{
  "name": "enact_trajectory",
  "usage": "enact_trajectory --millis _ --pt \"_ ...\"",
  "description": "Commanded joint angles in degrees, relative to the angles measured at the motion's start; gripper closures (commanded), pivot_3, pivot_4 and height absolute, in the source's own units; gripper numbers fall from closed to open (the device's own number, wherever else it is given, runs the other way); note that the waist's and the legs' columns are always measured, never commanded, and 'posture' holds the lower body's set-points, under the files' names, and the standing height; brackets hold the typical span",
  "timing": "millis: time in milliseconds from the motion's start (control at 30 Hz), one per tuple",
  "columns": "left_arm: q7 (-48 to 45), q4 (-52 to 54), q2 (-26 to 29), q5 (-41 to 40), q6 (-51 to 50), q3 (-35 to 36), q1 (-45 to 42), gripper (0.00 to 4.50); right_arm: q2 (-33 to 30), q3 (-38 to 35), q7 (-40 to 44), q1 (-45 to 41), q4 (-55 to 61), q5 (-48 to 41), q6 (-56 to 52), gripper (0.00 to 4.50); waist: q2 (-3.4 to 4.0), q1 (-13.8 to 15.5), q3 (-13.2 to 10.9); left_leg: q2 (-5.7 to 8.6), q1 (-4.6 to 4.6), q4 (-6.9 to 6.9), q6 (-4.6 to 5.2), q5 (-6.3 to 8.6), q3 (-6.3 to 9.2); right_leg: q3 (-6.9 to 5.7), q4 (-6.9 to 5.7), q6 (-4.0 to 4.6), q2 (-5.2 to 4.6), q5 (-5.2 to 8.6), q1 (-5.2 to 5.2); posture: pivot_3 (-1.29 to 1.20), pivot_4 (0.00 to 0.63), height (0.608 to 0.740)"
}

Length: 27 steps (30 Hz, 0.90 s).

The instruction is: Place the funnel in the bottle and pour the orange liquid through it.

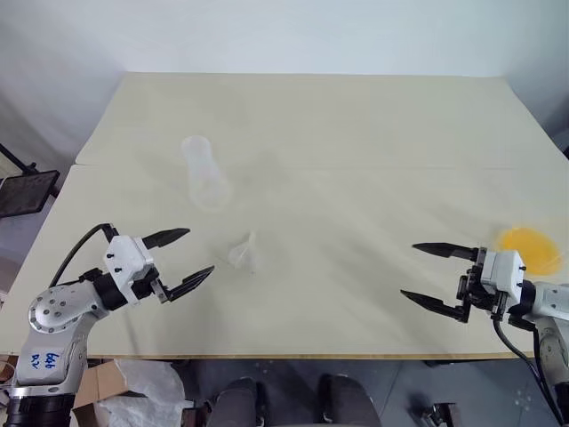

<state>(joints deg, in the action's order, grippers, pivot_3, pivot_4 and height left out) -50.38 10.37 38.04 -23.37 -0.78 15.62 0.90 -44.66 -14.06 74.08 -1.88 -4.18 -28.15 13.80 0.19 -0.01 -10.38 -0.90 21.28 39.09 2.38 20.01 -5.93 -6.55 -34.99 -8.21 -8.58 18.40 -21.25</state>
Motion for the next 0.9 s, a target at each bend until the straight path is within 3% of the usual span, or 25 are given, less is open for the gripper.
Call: enact_trajectory --millis 33,267,600,767,900 --pt "0.8 0.5 0.1 0.0 0.6 1.1 -0.8 0.0 0.4 -1.3 -0.3 -1.0 -0.1 -0.3 1.4 0.01 0.0 0.0 0.0 0.0 0.0 0.0 0.0 0.0 0.0 0.0 0.0 0.0 0.0 0.0 0.0 0.0 0.15 0.74" --pt "2.8 -0.1 -1.6 -6.4 -4.8 5.8 2.1 0.0 3.7 1.0 -3.6 -4.0 3.7 -2.1 -2.5 0.01 0.0 -0.1 0.0 -0.01 0.0 0.01 0.0 0.0 0.02 0.0 -0.04 0.0 0.0 0.0 0.0 0.0 0.15 0.74" --pt "10.2 -7.2 -9.3 -7.1 -0.5 19.0 12.2 0.0 13.0 6.4 -14.2 -12.1 13.7 -6.2 -14.9 0.01 -0.03 0.0 0.0 -0.05 0.02 0.01 -0.06 0.02 0.04 0.02 -0.12 0.01 -0.01 0.0 -0.1 0.0 0.15 0.74" --pt "10.7 -3.8 -11.4 -8.2 -1.4 18.0 12.7 0.0 13.3 6.0 -14.3 -12.1 12.9 -5.5 -15.4 0.01 -0.12 1.1 0.0 0.07 0.04 0.04 0.03 0.08 0.09 0.01 -0.09 -0.01 -0.15 -0.02 -0.07 0.0 0.15 0.74" --pt "12.8 -1.0 -10.9 -8.7 -4.6 14.3 6.7 0.0 12.6 5.0 -13.9 -11.2 11.8 -4.7 -14.3 0.01 -0.13 1.3 0.0 0.06 0.03 0.04 0.02 0.07 0.09 0.02 -0.12 -0.01 -0.13 -0.02 -0.08 0.0 0.15 0.74"
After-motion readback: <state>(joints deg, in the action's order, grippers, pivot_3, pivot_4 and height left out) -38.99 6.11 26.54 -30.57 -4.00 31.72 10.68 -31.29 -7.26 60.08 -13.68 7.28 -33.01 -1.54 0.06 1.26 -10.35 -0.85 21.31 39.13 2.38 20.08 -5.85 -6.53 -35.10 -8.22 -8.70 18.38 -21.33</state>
